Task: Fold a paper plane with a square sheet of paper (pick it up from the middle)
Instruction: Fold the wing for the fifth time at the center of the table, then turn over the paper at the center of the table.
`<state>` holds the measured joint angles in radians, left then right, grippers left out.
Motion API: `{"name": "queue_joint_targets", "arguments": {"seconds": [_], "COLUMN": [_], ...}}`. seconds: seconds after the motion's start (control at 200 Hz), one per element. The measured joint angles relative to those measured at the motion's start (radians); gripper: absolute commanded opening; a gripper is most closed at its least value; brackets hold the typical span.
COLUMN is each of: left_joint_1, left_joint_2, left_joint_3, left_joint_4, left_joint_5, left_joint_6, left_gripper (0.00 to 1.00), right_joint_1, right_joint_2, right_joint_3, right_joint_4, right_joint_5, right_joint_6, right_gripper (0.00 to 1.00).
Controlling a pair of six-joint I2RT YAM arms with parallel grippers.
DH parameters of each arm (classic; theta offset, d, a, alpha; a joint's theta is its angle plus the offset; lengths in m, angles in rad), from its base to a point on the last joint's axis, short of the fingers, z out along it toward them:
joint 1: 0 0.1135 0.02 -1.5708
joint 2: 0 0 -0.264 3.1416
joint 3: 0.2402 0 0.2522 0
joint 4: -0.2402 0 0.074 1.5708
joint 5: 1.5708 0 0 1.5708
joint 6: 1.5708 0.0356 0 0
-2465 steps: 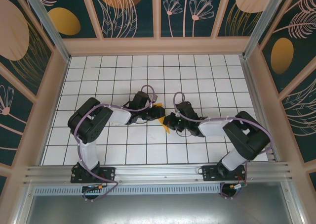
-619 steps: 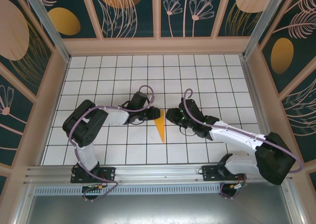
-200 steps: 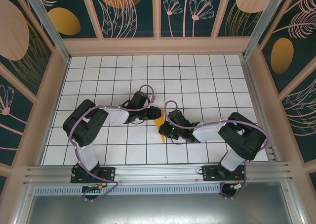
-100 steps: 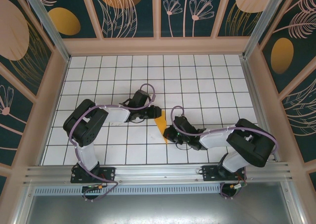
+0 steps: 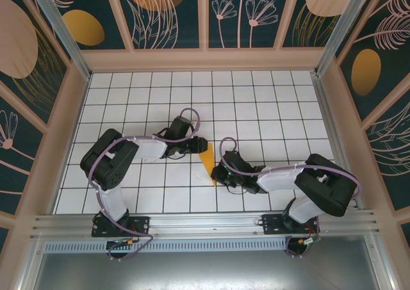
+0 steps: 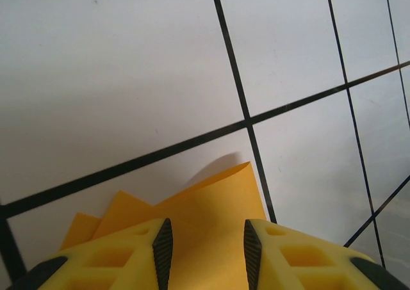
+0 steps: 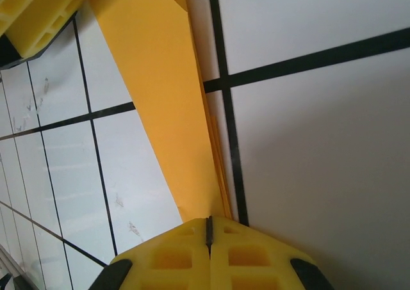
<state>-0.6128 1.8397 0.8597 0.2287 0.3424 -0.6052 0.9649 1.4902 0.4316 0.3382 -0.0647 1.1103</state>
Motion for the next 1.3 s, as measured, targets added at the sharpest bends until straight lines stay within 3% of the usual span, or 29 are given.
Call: {"name": "queue_joint_targets", "arguments": {"seconds": [0.125,0.53,0.776,0.821,0.901,0.981,1.091,1.191,1.246,1.266,1.301], "left_joint_1": [0.04,0.152,0.159,0.146,0.097,0.029,-0.061,-0.133,-0.171,-0.185,-0.205], "left_joint_2": [-0.001,-0.011,-0.215,-0.266,-0.345,-0.401,-0.426,-0.412,-0.377,-0.358,-0.323], "left_joint_3": [-0.013,-0.013,-0.076,-0.086,-0.091,-0.093,-0.097,-0.09,-0.058,-0.04,-0.006], "left_joint_4": [0.029,0.014,-0.044,-0.061,-0.111,-0.159,-0.227,-0.293,-0.34,-0.357,-0.38], "left_joint_5": [0.046,0.041,-0.016,-0.044,-0.126,-0.194,-0.284,-0.355,-0.391,-0.406,-0.428], "left_joint_6": [0.002,0.031,-0.02,-0.034,-0.065,-0.091,-0.139,-0.179,-0.202,-0.208,-0.223], "left_gripper": [0.4,0.43,0.46,0.51,0.54,0.55,0.58,0.64,0.68,0.76,0.79], "right_joint_1": [0.019,0.028,0.034,0.037,0.039,0.035,-0.03,-0.134,-0.17,-0.176,-0.18], "right_joint_2": [0.017,0.042,0.021,-0.008,-0.099,-0.219,-0.347,-0.366,-0.359,-0.358,-0.357], "right_joint_3": [0.019,0.047,0.056,0.048,0.034,0.021,-0.014,-0.062,-0.083,-0.088,-0.096], "right_joint_4": [-0.005,-0.01,-0.035,-0.035,-0.036,-0.039,-0.04,-0.048,-0.069,-0.077,-0.092], "right_joint_5": [0.021,0.02,0.032,0.038,0.064,0.105,0.119,0.088,0.076,0.072,0.067], "right_joint_6": [0.0,0.0,0.015,0.017,0.01,0.011,-0.001,-0.014,-0.025,-0.031,-0.035], "right_gripper": [0.06,0.08,0.2,0.23,0.41,0.49,0.52,0.52,0.53,0.53,0.53]}}
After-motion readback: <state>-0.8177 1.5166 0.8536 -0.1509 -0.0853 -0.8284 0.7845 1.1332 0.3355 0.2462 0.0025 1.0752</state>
